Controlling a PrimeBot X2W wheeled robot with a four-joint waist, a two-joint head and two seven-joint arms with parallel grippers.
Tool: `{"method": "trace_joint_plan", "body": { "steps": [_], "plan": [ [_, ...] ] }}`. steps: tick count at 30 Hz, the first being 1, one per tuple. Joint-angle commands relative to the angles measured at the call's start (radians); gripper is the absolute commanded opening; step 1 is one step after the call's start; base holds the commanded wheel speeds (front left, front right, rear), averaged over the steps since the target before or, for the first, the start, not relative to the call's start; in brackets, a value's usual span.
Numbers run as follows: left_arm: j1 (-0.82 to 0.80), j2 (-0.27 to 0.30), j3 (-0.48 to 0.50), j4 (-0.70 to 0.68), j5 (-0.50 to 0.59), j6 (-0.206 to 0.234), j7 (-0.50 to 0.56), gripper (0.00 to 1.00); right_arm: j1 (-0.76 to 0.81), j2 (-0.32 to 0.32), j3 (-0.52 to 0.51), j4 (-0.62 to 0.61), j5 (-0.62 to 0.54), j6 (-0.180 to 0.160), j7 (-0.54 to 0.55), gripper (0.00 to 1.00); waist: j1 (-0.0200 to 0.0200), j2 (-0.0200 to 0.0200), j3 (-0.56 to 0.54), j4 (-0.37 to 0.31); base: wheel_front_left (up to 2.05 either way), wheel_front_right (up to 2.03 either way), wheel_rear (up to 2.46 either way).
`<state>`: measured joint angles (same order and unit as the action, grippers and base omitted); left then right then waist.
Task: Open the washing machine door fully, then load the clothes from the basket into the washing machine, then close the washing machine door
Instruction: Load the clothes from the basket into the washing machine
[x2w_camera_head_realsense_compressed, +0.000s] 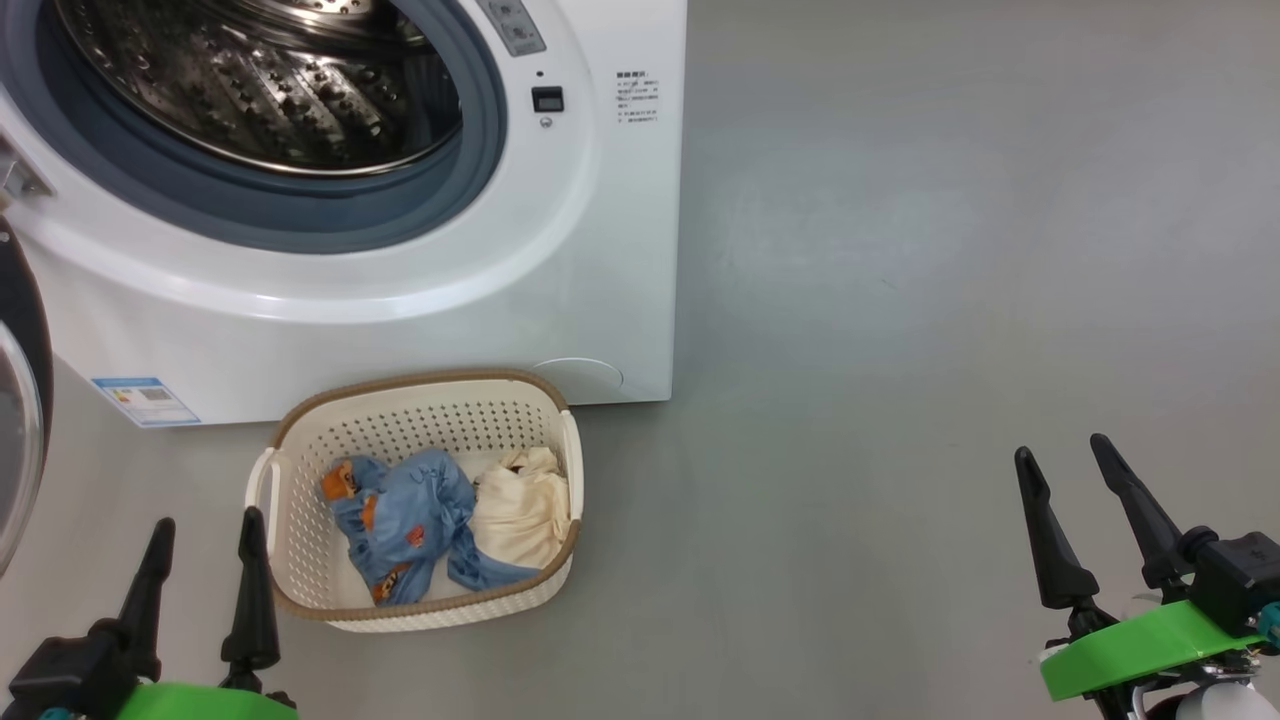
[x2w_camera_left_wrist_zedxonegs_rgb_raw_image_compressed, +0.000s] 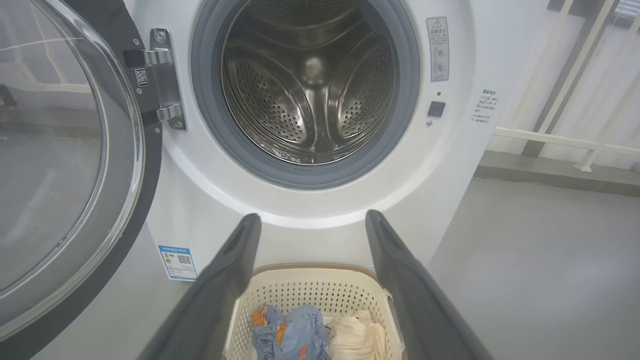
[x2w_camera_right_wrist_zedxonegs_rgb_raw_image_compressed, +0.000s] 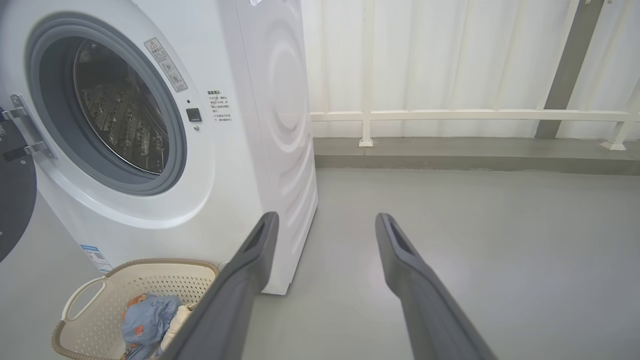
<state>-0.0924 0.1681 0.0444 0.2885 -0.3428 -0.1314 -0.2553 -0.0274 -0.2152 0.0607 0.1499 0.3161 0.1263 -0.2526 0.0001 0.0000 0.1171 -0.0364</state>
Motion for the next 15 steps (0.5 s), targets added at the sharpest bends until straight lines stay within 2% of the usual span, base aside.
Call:
{"method": "trace_joint_plan", "body": {
  "steps": [1, 6, 15],
  "plan": [
    [-0.013, 0.018, 0.037, -0.016, -0.013, 0.001, -0.006, 1.00, 0.004, -0.013, 0.016, -0.028, -0.005, 0.004, -0.009, 1.00, 0.0000, 0.0000, 0.002, 0.002, 0.18, -0.68, 0.50],
    [-0.019, 0.020, 0.035, -0.014, -0.021, 0.001, -0.006, 1.00, 0.000, -0.013, 0.016, -0.029, -0.005, 0.004, -0.009, 1.00, 0.0000, 0.0000, 0.006, 0.005, 0.36, -1.33, 0.97],
    [-0.023, 0.030, 0.025, -0.024, -0.007, 0.001, -0.006, 1.00, -0.007, -0.013, 0.022, -0.027, -0.003, 0.004, -0.009, 1.00, 0.0000, 0.0000, 0.009, 0.002, 0.57, -2.23, 1.66]
  ]
}}
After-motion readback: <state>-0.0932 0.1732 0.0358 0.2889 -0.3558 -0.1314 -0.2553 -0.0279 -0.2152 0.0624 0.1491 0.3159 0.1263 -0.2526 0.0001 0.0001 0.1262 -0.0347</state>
